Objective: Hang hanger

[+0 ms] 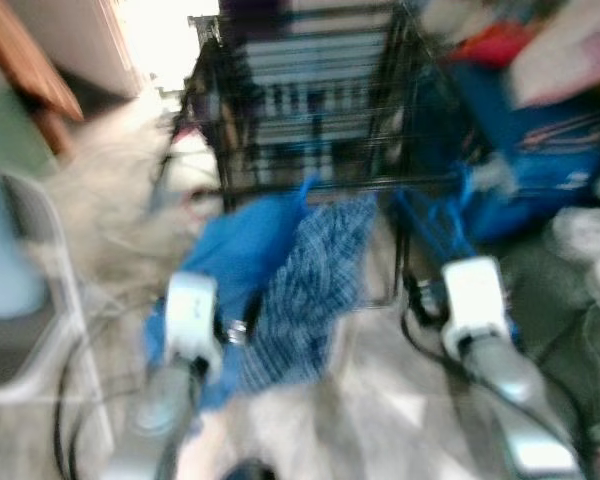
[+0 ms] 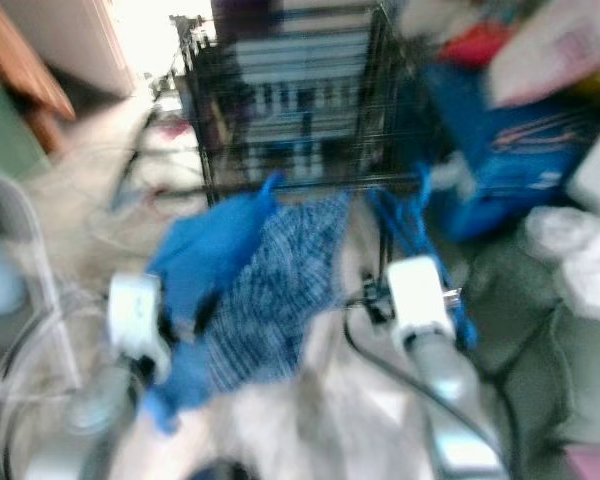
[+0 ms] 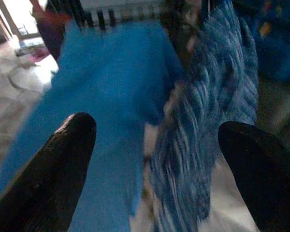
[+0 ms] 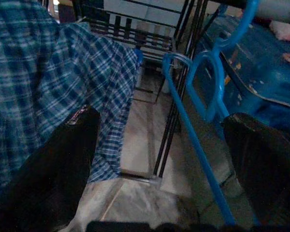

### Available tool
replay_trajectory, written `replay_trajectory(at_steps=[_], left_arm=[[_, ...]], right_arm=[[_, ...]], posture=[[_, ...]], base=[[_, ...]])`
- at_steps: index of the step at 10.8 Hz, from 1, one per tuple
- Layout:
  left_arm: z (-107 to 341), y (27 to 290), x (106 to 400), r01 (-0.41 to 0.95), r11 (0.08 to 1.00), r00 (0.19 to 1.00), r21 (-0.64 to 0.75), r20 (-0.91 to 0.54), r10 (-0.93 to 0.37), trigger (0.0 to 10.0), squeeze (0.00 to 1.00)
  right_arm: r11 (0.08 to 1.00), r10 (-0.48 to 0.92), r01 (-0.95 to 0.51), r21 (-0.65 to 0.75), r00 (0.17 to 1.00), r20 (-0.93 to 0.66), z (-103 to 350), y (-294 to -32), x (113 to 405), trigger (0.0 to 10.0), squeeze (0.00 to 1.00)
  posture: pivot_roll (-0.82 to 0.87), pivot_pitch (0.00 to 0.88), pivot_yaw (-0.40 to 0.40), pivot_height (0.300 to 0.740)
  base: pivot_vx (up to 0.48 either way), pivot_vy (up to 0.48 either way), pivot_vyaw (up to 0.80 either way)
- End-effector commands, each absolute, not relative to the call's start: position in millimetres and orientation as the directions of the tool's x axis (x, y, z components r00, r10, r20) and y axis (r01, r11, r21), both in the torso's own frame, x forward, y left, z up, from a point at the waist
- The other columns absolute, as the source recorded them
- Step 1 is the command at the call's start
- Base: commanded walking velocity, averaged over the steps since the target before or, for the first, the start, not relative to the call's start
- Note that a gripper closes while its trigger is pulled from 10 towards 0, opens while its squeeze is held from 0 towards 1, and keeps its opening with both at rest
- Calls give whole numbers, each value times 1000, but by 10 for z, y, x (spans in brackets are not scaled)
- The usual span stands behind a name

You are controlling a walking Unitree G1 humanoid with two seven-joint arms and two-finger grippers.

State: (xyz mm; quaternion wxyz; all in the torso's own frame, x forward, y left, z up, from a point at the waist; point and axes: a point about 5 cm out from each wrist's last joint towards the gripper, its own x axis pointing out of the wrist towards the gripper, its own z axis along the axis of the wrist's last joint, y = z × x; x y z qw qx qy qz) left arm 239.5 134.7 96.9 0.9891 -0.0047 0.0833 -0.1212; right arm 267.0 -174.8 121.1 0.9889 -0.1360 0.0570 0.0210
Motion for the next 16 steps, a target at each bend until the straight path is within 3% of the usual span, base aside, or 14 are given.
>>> replay_trajectory(at_steps=[1,6,7,9,14,16], left_arm=[[1045,1369,2455,239,971,962,-5,-138,-238,10000,0],[1050,1371,2461,222,975,966,-1,-132,-220,10000,0],[1042,1355,2454,217,976,967,-6,-133,-216,10000,0],[1037,1334,2453,212,977,968,-13,-132,-212,10000,0],[1035,1325,2474,202,979,972,-3,-126,-200,10000,0],[1034,1367,2496,149,988,982,30,-120,-144,10000,0]], right_arm=[[964,0,-29,-265,994,-107,1231,-1774,2676,10000,0],[960,68,-81,-266,996,-59,1287,-1635,2728,10000,0],[976,118,-128,-177,991,-64,1276,-1580,2741,10000,0],[960,102,-122,-254,991,-91,1252,-1571,2773,10000,0],[959,217,-225,-171,974,-66,1309,-1459,2761,10000,0],[955,241,-248,-161,969,-61,1316,-1426,2752,10000,0]], posture=[[-155,64,107,740],[-130,62,98,740],[-131,62,91,740],[-139,65,83,740],[-134,65,77,740],[-129,61,75,740]], base=[[-266,0,0],[-259,0,0],[-255,0,0],[-259,0,0],[-251,0,0],[0,0,463]])
